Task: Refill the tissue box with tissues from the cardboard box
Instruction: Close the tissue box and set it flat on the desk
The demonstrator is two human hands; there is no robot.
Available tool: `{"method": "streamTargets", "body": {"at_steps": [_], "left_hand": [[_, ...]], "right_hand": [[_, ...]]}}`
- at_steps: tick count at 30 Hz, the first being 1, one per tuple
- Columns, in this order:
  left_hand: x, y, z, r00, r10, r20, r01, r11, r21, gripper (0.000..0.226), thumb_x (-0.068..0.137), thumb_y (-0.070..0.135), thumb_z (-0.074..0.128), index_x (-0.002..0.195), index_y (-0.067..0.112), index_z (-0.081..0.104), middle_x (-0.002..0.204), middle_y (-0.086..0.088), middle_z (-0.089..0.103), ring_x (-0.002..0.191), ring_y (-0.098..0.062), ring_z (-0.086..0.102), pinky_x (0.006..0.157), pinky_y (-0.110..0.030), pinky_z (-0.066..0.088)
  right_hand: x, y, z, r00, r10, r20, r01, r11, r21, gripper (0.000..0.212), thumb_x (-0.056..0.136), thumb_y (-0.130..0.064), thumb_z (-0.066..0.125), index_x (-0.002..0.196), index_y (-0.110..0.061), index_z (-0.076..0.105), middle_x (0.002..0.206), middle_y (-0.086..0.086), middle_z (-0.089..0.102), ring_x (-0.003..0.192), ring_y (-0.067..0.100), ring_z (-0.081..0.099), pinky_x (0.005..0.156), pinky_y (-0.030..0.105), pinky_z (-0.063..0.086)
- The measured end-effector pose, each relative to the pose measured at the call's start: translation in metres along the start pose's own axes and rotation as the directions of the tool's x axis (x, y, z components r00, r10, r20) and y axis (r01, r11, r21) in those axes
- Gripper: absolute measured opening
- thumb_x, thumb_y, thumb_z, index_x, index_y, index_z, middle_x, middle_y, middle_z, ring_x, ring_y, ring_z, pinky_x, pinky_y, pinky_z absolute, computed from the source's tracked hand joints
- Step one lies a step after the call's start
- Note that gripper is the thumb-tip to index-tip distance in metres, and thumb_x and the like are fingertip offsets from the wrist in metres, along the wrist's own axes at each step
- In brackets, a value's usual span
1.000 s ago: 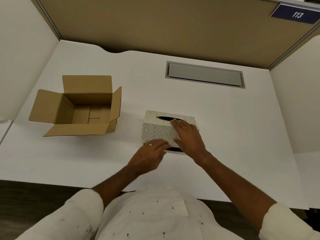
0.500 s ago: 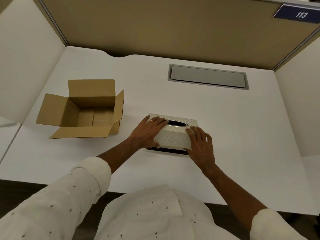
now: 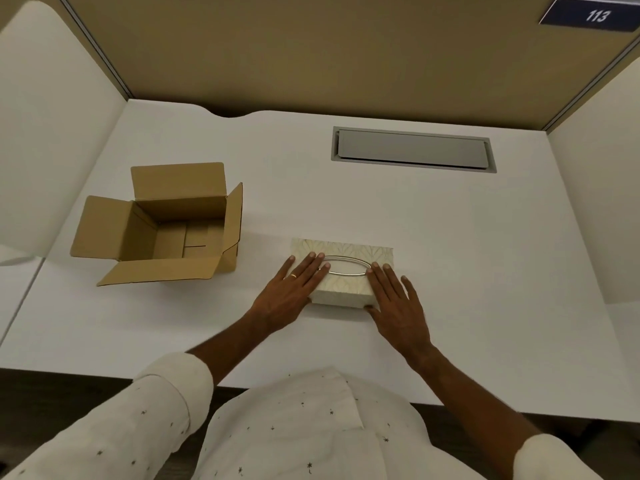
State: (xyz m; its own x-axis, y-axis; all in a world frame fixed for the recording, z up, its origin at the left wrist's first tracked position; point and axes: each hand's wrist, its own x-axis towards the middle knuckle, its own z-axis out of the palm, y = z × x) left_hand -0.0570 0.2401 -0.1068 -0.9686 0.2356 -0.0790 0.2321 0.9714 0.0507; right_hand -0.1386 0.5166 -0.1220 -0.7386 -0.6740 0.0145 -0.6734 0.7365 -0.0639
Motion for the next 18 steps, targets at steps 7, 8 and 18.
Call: {"method": "streamTargets", "body": {"at_steps": [7, 8, 18], "left_hand": [[-0.012, 0.012, 0.011, 0.998, -0.050, -0.033, 0.049, 0.998, -0.035, 0.085, 0.096, 0.003, 0.054, 0.160, 0.013, -0.001, 0.169, -0.010, -0.007, 0.155, -0.026, -0.007, 0.124, -0.053, 0.014], [-0.012, 0.013, 0.011, 0.998, -0.055, -0.039, 0.053, 0.998, -0.037, 0.085, 0.096, 0.001, 0.054, 0.160, 0.013, 0.000, 0.169, -0.010, -0.007, 0.155, -0.026, -0.007, 0.124, -0.053, 0.014], [0.011, 0.006, -0.005, 0.983, -0.170, -0.068, 0.162, 0.981, -0.109, 0.066, 0.103, 0.012, 0.051, 0.156, -0.003, 0.014, 0.164, -0.024, 0.008, 0.153, -0.036, 0.009, 0.124, -0.046, 0.022]], "right_hand": [[-0.012, -0.008, 0.009, 1.000, 0.003, 0.024, -0.005, 0.995, 0.103, 0.071, 0.104, -0.013, 0.052, 0.162, -0.013, 0.013, 0.171, 0.006, 0.012, 0.159, 0.024, 0.008, 0.123, 0.047, 0.032], [-0.011, -0.009, 0.008, 1.000, 0.009, 0.025, -0.011, 0.993, 0.117, 0.069, 0.104, -0.012, 0.051, 0.162, -0.012, 0.013, 0.171, 0.006, 0.012, 0.159, 0.024, 0.008, 0.123, 0.047, 0.031], [0.013, -0.003, -0.006, 0.997, 0.055, 0.056, -0.060, 0.995, 0.082, 0.079, 0.095, 0.008, 0.052, 0.161, -0.007, 0.010, 0.171, 0.010, 0.008, 0.158, 0.025, 0.006, 0.126, 0.042, 0.026]]}}
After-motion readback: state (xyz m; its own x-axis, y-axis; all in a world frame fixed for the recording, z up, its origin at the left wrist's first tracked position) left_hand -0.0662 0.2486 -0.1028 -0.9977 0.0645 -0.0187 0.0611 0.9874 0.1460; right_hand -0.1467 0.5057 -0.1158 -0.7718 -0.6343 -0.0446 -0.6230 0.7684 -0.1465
